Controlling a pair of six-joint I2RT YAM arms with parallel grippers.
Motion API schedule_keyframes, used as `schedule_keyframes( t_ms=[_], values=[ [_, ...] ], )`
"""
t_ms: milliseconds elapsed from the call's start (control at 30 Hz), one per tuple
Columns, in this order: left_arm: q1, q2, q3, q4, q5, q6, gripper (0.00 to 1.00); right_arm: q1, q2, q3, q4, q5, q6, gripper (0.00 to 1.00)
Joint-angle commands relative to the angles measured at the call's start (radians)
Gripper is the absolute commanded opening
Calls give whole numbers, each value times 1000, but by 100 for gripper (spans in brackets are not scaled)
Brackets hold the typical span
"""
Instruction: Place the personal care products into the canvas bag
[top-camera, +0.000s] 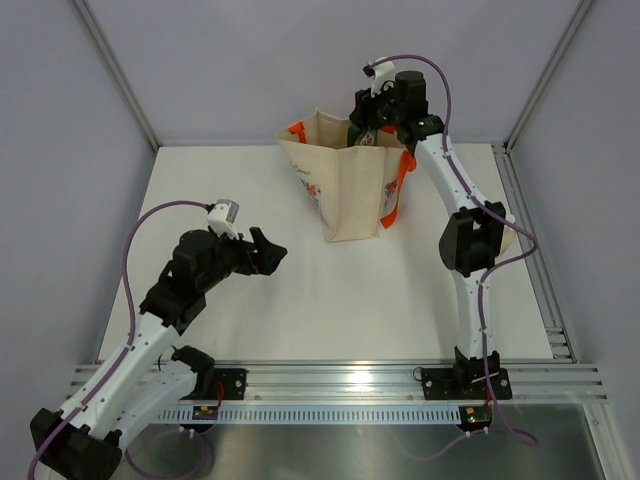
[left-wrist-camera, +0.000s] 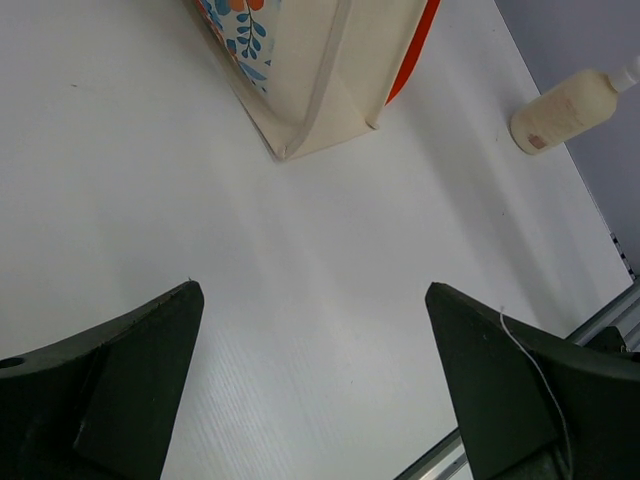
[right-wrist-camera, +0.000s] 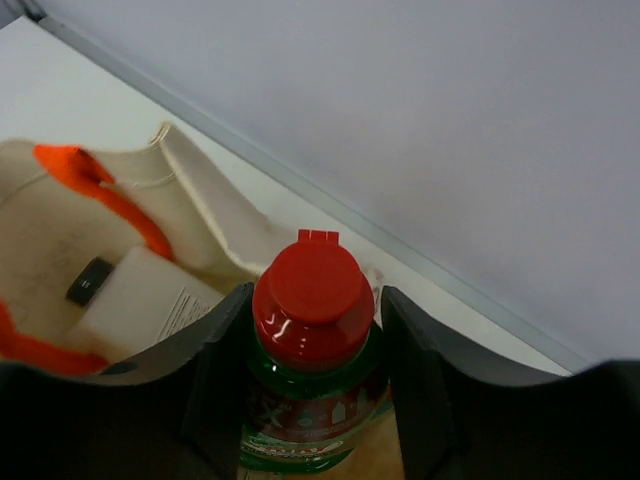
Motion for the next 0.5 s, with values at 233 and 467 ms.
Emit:
schedule_keyframes(
  t_ms=[233,467],
  values=[
    [-2,12,39,68,27,38,99,-23,-259,7,-323,-214,-45,99],
    [-2,-43,51,6,41,45,99,-76,-426,-109,-410,-341,-45,100]
  ],
)
